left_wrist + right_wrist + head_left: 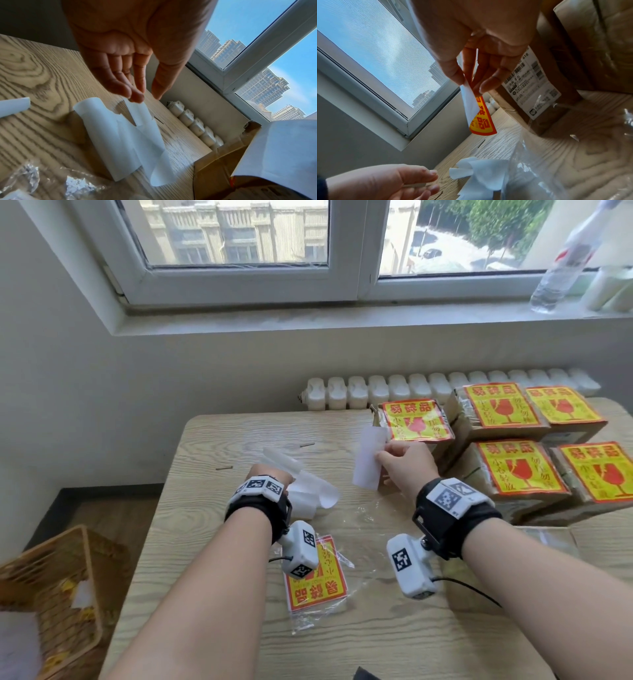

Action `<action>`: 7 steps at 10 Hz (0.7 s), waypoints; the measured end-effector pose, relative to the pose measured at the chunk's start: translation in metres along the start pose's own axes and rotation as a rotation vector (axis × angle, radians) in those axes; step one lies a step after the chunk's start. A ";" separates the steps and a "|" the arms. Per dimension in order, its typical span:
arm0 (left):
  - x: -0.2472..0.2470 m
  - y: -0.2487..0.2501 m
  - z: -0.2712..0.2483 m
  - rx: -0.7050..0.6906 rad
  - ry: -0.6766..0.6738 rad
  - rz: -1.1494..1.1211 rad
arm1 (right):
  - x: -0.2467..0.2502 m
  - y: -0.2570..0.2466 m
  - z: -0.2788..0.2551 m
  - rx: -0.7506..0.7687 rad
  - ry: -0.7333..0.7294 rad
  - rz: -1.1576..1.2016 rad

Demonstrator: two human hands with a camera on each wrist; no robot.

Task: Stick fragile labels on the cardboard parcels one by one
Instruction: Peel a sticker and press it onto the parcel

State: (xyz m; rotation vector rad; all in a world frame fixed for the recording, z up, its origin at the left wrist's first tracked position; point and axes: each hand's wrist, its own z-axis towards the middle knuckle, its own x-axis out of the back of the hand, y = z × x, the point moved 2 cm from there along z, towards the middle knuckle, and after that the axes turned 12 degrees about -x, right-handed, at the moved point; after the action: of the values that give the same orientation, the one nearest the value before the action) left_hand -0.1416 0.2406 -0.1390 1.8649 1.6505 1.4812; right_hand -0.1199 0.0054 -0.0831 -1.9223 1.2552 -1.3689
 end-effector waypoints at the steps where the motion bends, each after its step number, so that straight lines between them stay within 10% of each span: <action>1: 0.003 0.010 -0.006 -0.008 -0.002 0.035 | 0.004 -0.004 -0.005 0.025 -0.001 -0.002; 7: -0.020 0.105 -0.142 -0.133 -0.184 -0.210 | 0.064 -0.014 -0.076 0.463 -0.208 -0.309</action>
State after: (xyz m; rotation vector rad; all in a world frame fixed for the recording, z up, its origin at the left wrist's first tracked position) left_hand -0.1875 0.1293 -0.0079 1.6472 1.5672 1.2611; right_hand -0.1784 -0.0336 -0.0113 -1.9051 0.4994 -1.4079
